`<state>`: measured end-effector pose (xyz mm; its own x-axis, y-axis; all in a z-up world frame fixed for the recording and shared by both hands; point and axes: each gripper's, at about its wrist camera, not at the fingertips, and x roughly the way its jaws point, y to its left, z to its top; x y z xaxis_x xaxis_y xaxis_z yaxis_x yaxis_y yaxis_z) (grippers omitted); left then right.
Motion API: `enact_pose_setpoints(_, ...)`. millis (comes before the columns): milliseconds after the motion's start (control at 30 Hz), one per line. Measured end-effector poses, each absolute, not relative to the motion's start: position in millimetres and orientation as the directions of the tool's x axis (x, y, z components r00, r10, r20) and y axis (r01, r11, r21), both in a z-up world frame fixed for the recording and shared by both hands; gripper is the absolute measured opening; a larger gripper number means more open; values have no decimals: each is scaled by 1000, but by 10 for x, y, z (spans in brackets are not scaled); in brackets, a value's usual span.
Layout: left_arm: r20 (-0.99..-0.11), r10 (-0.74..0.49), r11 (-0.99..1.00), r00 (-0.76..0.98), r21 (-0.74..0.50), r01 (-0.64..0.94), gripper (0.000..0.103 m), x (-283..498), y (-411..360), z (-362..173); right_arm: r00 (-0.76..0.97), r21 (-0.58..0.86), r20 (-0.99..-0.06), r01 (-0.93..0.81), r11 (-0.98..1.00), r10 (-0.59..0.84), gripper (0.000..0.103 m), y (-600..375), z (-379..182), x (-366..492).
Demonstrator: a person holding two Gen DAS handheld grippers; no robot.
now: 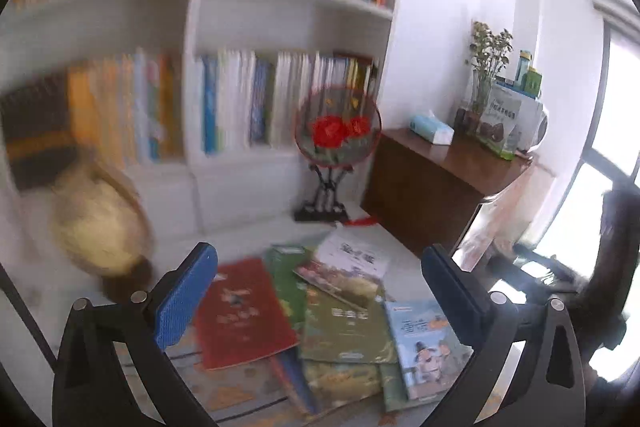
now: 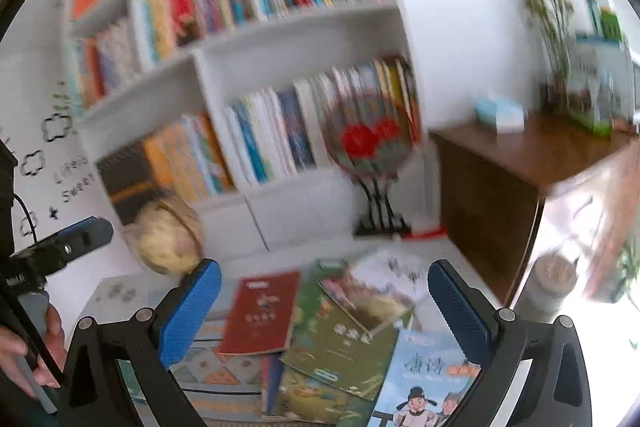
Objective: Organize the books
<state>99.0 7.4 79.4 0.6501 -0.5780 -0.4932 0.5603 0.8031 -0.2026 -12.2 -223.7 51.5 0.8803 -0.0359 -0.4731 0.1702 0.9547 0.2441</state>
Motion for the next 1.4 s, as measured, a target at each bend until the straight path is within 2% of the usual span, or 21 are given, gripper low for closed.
enact_pose_setpoints(67,-527,-613,778,589,-269,568,98,1347,-69,526,851,270,-523,210,940,-40,84,-2343,259,79)
enact_pose_setpoints(100,-547,-613,775,570,-279,566,97,1522,-174,362,828,284,-560,235,930,-38,70,-2387,114,200)
enact_pose_setpoints(133,-571,-614,769,545,-277,577,97,1679,-295,190,798,300,-602,268,916,-36,64,-2451,-61,356)
enact_pose_setpoints(200,-616,-594,772,517,-257,581,90,1911,-508,-135,769,329,-639,286,900,-11,63,-2567,-332,555)
enact_pose_setpoints(267,-685,-559,777,466,-236,584,76,2165,-763,-485,733,365,-680,328,871,9,63,-2706,-668,783)
enact_pose_setpoints(333,-737,-532,779,416,-234,582,66,2379,-977,-799,698,418,-714,361,834,55,63,-2864,-986,965)
enact_pose_setpoints(433,-770,-524,778,364,-258,573,66,2669,-1256,-1177,645,489,-756,438,754,116,63,-3125,-1488,1192)
enact_pose_setpoints(567,-792,-518,803,323,-319,504,66,3009,-1402,-1509,585,512,-795,502,697,163,64,-3348,-1974,1363)
enact_pose_setpoints(700,-814,-484,826,321,-303,475,66,3221,-1548,-1713,592,483,-795,489,727,130,64,-3424,-1981,1451)
enact_pose_setpoints(867,-811,-538,789,229,-390,475,66,3327,-1656,-1861,573,510,-799,489,707,181,64,-3504,-2143,1575)
enact_pose_setpoints(1067,-809,-554,727,196,-356,588,67,3044,-1800,-1761,562,440,-816,454,774,134,64,-3443,-2099,1709)
enact_pose_setpoints(1133,-814,-530,726,238,-290,623,66,2898,-1850,-1685,559,424,-820,442,790,127,64,-3438,-2085,1743)
enact_pose_setpoints(1400,-806,-536,707,253,-265,656,66,2645,-1793,-1467,536,320,-841,391,863,69,66,-3260,-1966,1790)
